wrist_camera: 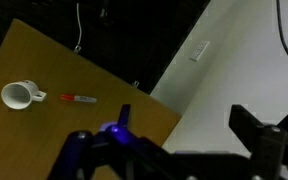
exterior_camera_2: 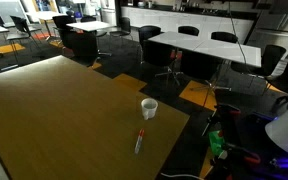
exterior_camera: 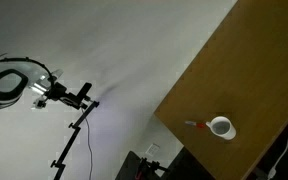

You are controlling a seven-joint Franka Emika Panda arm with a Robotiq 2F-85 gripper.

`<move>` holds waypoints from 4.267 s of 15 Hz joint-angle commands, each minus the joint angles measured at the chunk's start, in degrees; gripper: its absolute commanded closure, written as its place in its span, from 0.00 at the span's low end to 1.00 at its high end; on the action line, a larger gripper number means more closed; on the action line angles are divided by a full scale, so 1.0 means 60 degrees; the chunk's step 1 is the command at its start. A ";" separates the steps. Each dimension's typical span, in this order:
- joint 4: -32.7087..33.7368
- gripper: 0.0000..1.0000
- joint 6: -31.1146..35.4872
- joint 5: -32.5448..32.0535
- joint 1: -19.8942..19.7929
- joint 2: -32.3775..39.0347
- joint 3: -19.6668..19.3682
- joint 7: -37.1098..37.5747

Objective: Pick up the marker from the table and put it in the cup

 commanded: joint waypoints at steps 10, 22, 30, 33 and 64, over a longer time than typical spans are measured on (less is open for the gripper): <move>-0.0035 0.00 0.0888 -0.0105 -0.0506 0.0220 0.0445 0.1223; -0.0618 0.00 0.3543 -0.1175 -0.1823 0.1693 0.1134 0.6800; -0.1100 0.00 0.4133 -0.1672 -0.1882 0.2893 0.0912 0.9686; -0.1410 0.00 0.4859 -0.2063 -0.1950 0.3341 0.0719 1.0549; -0.2396 0.00 0.9358 -0.2852 -0.2297 0.6241 -0.1496 1.4199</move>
